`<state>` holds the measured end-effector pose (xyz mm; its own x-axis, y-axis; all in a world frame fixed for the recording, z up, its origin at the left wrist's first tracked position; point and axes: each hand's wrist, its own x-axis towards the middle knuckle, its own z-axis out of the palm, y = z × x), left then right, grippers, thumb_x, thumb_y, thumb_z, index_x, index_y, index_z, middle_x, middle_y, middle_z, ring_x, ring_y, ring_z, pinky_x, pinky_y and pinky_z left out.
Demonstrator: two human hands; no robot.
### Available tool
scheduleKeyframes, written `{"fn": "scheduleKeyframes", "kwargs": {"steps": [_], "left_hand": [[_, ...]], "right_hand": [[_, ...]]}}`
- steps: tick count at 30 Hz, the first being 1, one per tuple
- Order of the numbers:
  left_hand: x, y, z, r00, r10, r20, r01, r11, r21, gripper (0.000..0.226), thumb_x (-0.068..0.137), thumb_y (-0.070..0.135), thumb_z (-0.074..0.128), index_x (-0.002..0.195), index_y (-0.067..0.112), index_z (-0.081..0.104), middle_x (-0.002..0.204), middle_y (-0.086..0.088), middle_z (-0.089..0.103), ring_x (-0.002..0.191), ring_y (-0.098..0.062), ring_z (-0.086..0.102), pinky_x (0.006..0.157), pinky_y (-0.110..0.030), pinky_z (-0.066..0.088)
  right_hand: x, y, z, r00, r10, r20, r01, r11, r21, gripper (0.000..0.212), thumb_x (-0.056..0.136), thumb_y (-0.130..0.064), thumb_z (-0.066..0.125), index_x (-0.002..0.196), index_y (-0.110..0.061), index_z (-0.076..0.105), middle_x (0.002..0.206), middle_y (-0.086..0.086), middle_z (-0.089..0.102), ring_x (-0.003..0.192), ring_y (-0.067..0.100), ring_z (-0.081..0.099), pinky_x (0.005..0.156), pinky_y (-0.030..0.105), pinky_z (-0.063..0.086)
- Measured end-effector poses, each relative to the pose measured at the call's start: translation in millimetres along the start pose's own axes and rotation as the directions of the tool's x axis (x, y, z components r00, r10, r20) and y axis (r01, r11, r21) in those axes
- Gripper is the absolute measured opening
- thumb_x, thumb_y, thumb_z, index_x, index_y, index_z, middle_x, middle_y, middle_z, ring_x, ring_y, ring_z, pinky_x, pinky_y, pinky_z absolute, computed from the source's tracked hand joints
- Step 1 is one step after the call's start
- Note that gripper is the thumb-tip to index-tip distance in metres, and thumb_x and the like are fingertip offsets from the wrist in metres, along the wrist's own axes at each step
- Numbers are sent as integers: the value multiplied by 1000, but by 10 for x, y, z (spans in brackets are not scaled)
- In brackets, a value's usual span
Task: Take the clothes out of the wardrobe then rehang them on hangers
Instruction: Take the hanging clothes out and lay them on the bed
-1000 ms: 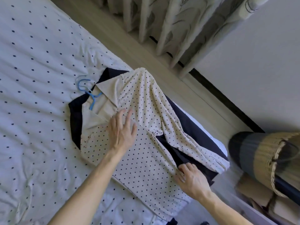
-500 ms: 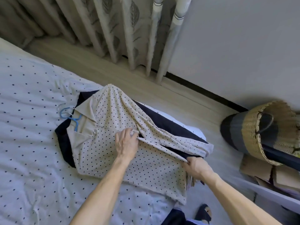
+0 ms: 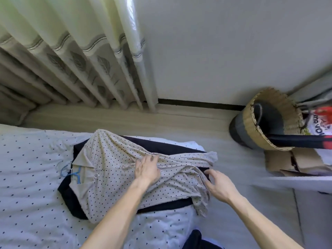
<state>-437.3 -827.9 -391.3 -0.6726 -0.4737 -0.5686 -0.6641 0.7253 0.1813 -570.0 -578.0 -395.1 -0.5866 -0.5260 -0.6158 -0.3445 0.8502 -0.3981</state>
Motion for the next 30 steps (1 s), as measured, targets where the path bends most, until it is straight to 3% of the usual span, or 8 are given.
{"fn": "scheduleKeyframes", "kwargs": {"steps": [6, 11, 15, 18, 26, 30], "left_hand": [[-383, 1239, -233, 957, 284, -63, -279, 958, 68, 62, 98, 36, 48, 155, 34, 24, 164, -3, 22, 153, -22, 13, 123, -52, 2], [-829, 2375, -398, 853, 496, -163, -467, 864, 188, 60, 98, 44, 47, 154, 36, 25, 164, 0, 19, 153, -18, 7, 123, -49, 2], [-1357, 3391, -478, 696, 698, -171, -627, 706, 329, 64, 97, 49, 48, 154, 36, 23, 165, 1, 18, 154, -20, 7, 123, -50, 5], [-1772, 4232, -507, 552, 812, -189, -717, 579, 388, 61, 98, 49, 46, 154, 37, 26, 164, 4, 21, 153, -18, 10, 122, -46, 9], [-2807, 6343, -553, 167, 967, -190, -859, 238, 454, 57, 98, 49, 46, 152, 39, 31, 161, 8, 29, 150, -15, 21, 122, -38, 17], [-3139, 7122, -519, 68, 988, -135, -903, 119, 413, 59, 99, 45, 47, 154, 37, 28, 162, 8, 26, 149, -15, 21, 121, -35, 16]], "right_hand": [[-875, 698, -587, 953, -11, -302, 47, 993, 112, 33, 97, -36, 57, 129, -29, 61, 137, -10, 59, 134, 10, 43, 111, 24, 30], [-1801, 1370, -1183, 796, -14, -605, 42, 999, 32, 33, 97, -35, 58, 128, -28, 65, 139, -8, 58, 142, 12, 37, 118, 30, 26], [-2714, 1939, -1586, 568, 19, -823, -10, 1000, 16, 29, 93, -30, 65, 122, -26, 70, 135, -4, 63, 138, 19, 44, 113, 43, 39], [-3390, 2357, -1801, 416, 79, -906, -64, 996, 57, 29, 93, -27, 66, 121, -24, 71, 133, -2, 64, 138, 21, 45, 109, 47, 43], [-4851, 3315, -2285, 69, 223, -972, -227, 953, 202, 33, 97, -31, 55, 125, -21, 69, 134, -1, 64, 140, 20, 42, 116, 38, 35], [-5331, 3678, -2498, -58, 280, -958, -300, 911, 284, 35, 96, -26, 62, 130, -21, 65, 136, -3, 62, 141, 18, 41, 116, 37, 33]]}}
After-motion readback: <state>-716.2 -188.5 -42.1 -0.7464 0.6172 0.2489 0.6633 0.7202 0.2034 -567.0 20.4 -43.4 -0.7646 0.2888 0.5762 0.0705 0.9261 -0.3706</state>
